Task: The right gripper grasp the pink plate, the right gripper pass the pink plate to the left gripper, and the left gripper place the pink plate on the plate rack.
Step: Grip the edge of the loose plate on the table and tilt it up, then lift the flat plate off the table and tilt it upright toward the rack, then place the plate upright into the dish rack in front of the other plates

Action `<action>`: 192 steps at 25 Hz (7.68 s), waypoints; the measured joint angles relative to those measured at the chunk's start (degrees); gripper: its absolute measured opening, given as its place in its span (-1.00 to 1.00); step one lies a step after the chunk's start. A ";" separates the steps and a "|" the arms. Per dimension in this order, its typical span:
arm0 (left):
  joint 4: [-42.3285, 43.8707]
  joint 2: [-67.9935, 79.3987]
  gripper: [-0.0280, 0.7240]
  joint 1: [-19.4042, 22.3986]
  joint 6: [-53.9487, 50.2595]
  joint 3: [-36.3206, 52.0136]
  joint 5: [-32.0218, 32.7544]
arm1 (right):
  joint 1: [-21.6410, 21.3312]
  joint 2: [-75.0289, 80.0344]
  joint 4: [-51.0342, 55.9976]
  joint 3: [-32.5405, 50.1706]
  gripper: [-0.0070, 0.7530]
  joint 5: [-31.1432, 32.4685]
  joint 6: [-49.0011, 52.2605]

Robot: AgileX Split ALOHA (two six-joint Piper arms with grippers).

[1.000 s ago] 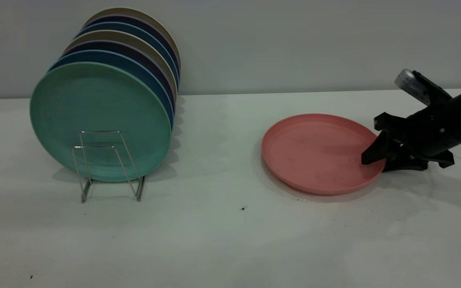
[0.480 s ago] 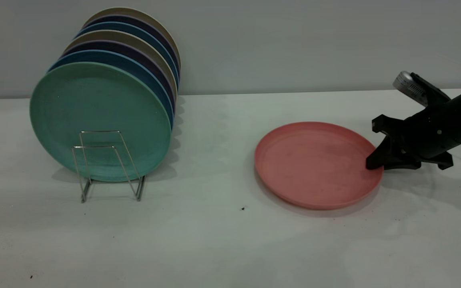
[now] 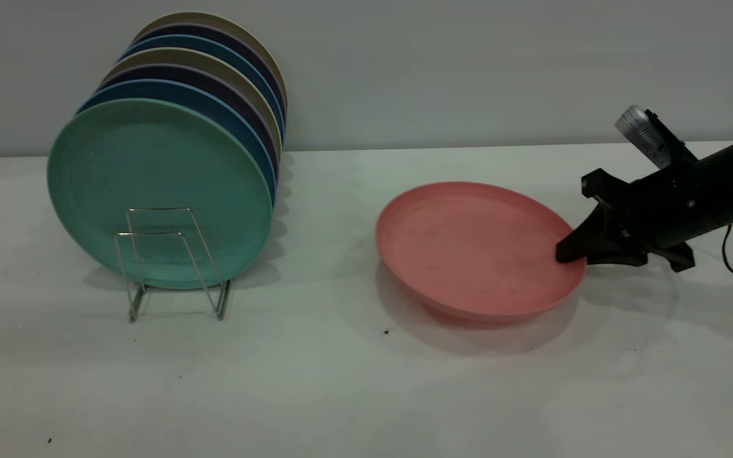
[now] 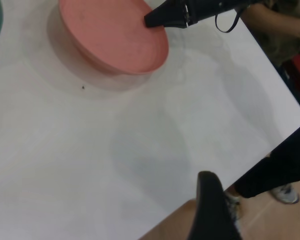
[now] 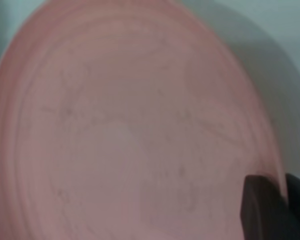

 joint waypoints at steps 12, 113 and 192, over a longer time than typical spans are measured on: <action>-7.83 14.56 0.43 0.00 3.49 0.00 -0.40 | 0.00 -5.92 -15.41 0.00 -0.93 9.70 1.32; -23.01 42.53 -0.59 0.00 53.89 -6.90 -9.94 | 4.57 -11.94 -33.57 0.00 0.29 17.93 17.99; 13.67 59.05 -0.59 0.00 78.42 -34.75 -21.02 | 4.68 -11.94 -44.71 0.00 0.24 12.08 27.91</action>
